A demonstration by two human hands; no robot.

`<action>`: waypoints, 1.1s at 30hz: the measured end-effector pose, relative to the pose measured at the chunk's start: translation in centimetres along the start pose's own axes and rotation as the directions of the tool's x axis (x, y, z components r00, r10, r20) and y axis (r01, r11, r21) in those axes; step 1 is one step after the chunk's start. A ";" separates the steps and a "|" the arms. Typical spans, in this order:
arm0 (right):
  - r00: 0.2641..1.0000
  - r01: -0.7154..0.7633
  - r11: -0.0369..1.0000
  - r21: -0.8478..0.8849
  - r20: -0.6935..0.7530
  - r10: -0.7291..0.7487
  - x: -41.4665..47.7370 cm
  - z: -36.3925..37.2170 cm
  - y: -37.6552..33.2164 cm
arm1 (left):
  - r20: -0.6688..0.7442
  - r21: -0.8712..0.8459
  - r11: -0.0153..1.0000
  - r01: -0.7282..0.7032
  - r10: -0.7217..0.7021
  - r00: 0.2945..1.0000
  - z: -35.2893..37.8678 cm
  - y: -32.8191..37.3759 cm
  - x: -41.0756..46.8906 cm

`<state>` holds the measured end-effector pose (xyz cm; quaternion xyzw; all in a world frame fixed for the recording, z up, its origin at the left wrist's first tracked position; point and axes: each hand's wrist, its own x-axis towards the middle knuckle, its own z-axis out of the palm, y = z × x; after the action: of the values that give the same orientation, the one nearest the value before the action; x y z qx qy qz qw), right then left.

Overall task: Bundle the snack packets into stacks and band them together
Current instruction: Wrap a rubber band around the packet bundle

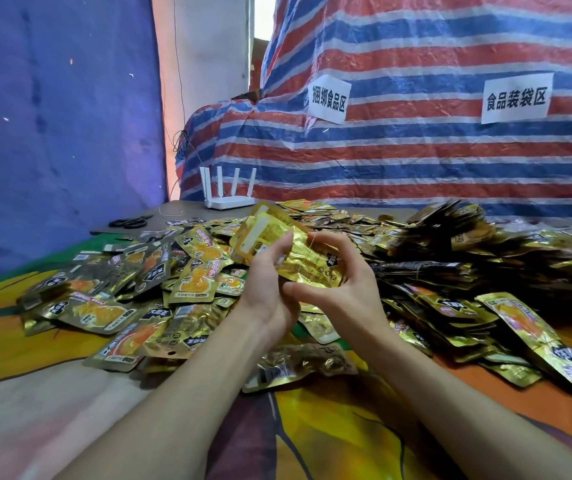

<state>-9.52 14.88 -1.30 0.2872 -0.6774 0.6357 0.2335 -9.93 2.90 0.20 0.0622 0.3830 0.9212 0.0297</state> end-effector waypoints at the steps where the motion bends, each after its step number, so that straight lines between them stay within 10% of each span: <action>1: 1.000 0.003 1.000 -0.012 -0.013 -0.003 0.1 0.0 0.1 | -0.009 -0.034 0.999 0.036 -0.036 0.999 0.0 0.0 0.0; 10: 0.976 -0.211 0.960 0.183 -0.015 0.218 1.4 -1.1 0.1 | -0.056 -0.128 0.985 0.117 -0.125 0.991 -0.1 0.1 -0.3; 17: 0.933 -0.323 0.941 -0.104 0.131 0.335 1.6 -2.4 -0.1 | -0.053 0.008 0.987 0.159 -0.159 0.986 -0.4 -0.5 0.2; 24: 0.691 -0.684 0.726 0.077 0.387 0.610 1.4 -3.2 -0.5 | -0.023 0.161 0.965 0.206 -0.205 0.978 -0.5 -1.1 0.1; 33: 0.893 -0.418 0.882 -0.216 0.080 0.443 5.9 -7.1 -4.0 | -0.136 0.203 0.979 -0.016 0.045 0.990 0.1 -1.5 -0.1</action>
<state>-11.41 21.30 6.22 0.1451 -0.7962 0.5833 0.0694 -9.85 4.02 -0.81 0.0058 0.4742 0.8802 -0.0179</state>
